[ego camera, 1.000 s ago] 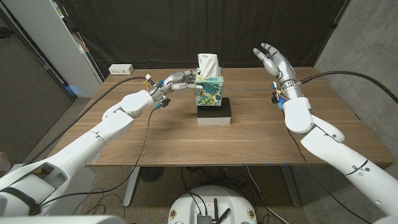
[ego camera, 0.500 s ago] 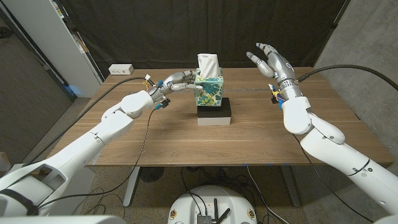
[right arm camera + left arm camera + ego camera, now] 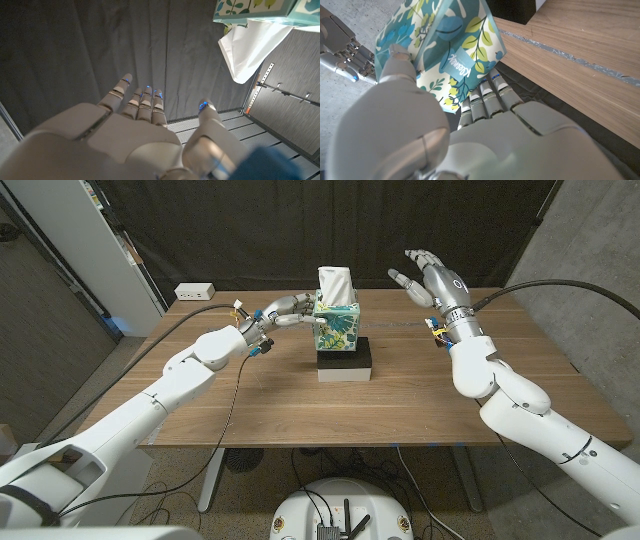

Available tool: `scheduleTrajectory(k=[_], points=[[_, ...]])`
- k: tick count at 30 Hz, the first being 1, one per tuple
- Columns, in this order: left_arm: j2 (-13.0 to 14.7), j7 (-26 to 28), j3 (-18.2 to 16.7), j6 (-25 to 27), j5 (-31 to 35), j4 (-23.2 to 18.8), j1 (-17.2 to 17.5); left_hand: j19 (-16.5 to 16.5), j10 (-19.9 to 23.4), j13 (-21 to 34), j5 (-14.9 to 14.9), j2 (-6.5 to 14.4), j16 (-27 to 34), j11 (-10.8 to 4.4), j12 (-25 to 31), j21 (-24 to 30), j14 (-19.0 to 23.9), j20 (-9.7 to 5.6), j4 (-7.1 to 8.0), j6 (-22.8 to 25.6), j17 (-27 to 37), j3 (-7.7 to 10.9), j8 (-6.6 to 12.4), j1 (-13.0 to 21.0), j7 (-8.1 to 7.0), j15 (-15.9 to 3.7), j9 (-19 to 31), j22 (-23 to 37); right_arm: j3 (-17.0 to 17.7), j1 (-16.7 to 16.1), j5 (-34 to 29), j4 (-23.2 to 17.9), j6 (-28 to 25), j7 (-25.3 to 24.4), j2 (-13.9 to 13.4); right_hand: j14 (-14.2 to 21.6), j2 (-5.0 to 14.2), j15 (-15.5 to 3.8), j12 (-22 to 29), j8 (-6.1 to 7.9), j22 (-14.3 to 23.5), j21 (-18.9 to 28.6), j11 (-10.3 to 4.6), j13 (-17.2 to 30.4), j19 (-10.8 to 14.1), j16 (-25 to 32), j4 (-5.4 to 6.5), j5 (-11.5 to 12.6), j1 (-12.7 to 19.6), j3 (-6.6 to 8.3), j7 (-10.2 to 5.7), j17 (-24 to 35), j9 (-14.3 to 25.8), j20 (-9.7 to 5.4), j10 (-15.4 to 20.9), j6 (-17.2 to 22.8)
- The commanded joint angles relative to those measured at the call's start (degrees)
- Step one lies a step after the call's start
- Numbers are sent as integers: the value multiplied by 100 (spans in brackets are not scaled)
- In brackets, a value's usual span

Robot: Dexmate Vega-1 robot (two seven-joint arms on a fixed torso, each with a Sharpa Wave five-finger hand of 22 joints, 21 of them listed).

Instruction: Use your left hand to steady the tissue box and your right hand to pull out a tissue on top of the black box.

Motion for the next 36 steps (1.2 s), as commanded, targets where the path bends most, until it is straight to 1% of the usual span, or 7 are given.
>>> scheduleTrajectory(k=[1, 10, 13, 17, 28, 31, 36], points=[[-9, -1, 9, 12, 19, -1, -16, -4, 36, 8, 45, 47, -15, -41, -6, 1, -17, -42, 18, 176, 4, 42, 39, -3, 178, -167, 22, 21, -22, -32, -308, -35, -76, 29, 60, 64, 38, 2, 28, 39, 14, 26, 14, 15, 25, 33, -51, 29, 47, 13, -22, -6, 12, -8, 64, 58], [-8, 16, 16, 31, 35, -14, -7, -6, 34, 9, 46, 50, -14, -39, -8, 1, -15, -37, 15, 172, 4, 50, 41, 2, 186, -160, 21, 21, -60, -6, -434, -119, -18, 138, 52, 68, 44, -3, 23, 34, 16, 41, 6, 16, 69, 33, -61, 32, 53, 14, -31, -6, 13, 0, 66, 62], [-9, 16, 20, 40, 35, -19, -4, -5, 35, 10, 45, 49, -13, -53, -9, 1, -13, -40, 15, 171, 4, 51, 42, 1, 181, -165, 21, 21, -86, 27, -460, -124, 57, 195, 40, 69, 46, -1, 20, 30, 16, 45, 3, 17, 83, 34, -62, 33, 52, 13, -36, -4, 13, -4, 66, 56], [-18, 22, 16, 19, 25, -16, 7, -5, 31, 10, 45, 49, -14, -34, -11, 1, -13, -45, 14, 166, 4, 54, 42, 3, 184, -161, 21, 21, -103, 68, -473, -122, 194, 254, 26, 69, 48, -11, 16, 24, 17, 44, -1, 18, 87, 35, -59, 32, 43, 8, -47, -1, 14, 2, 61, 49], [-5, 43, 11, 34, 28, -41, 37, -7, 28, 12, 46, 55, -15, -36, -14, 0, -18, -35, 14, 163, 4, 65, 46, 5, 190, -158, 19, 21, -198, 242, -645, -56, 433, 384, 66, 144, 68, -20, 13, 19, 21, 61, -47, 21, 155, 70, -43, 28, 12, -6, -86, 15, 16, 2, 81, 60], [-3, 49, 7, 40, 24, -48, 43, -5, 35, 13, 46, 56, -16, -39, -12, 1, -20, -36, 14, 162, 4, 66, 47, 4, 189, -157, 19, 21, -229, 281, -698, -53, 471, 425, 87, 141, 69, -22, 4, 21, 22, 60, -74, 21, 158, 70, -41, 27, 6, -10, -126, 18, 17, 16, 64, 71], [2, 31, 11, 37, 13, -50, 49, -9, 23, 14, 46, 62, -17, -31, -17, 0, -24, -32, 16, 153, 5, 71, 46, 2, 197, -150, 19, 22, -253, 333, -731, -35, 579, 489, 107, 124, 71, -28, -13, 16, 23, 52, -87, 23, 152, 65, -42, 27, -3, -16, -254, 25, 19, 66, 29, 70]])
